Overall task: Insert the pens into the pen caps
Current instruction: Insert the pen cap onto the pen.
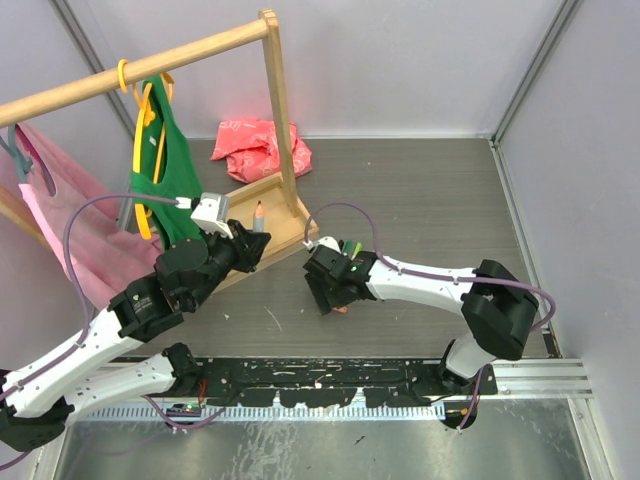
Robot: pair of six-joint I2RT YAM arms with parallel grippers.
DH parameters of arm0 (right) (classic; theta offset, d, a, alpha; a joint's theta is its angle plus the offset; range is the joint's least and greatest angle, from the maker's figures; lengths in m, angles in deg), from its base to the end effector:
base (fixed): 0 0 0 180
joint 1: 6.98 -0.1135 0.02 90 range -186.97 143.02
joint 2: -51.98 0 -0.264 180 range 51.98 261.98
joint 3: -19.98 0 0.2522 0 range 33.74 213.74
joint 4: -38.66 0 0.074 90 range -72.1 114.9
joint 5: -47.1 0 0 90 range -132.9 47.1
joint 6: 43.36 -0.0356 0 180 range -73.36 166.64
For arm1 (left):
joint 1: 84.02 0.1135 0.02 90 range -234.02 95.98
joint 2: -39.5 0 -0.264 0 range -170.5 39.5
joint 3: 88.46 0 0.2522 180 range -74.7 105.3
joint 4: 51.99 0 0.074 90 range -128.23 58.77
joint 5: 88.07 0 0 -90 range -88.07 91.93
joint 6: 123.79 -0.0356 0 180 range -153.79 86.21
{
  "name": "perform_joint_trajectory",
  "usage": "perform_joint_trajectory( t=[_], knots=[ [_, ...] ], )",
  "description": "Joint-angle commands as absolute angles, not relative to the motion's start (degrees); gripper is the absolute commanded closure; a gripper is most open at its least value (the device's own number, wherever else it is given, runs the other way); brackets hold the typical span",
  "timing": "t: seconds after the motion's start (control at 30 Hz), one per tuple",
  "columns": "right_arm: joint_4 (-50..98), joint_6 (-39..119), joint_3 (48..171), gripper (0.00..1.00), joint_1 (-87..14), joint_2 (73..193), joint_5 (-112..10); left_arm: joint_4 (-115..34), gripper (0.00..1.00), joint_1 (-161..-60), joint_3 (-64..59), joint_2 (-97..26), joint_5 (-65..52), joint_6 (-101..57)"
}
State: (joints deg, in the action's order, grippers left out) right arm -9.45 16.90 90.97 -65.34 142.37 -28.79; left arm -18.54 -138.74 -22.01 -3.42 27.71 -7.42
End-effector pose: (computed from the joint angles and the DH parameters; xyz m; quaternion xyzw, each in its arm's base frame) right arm 0.1654 0.2519 0.1935 -0.2174 0.9491 0.0480 0.2229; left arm 0.1064 -0.1236 0.3757 0.0436 0.7587 -0.2779 0.5876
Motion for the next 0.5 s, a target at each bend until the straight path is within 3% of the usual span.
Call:
perform_joint_trajectory(
  t=[0.0,0.47],
  knots=[
    [-9.3,31.6,92.5,0.32,-65.4,139.7,-34.3,-20.0,1.0,-138.4,-21.0,-2.8,28.9,-7.0],
    [-7.5,50.0,95.1,0.34,-65.4,147.6,-39.4,-19.7,1.0,-138.5,-20.7,-2.9,28.5,-6.7]
  ],
)
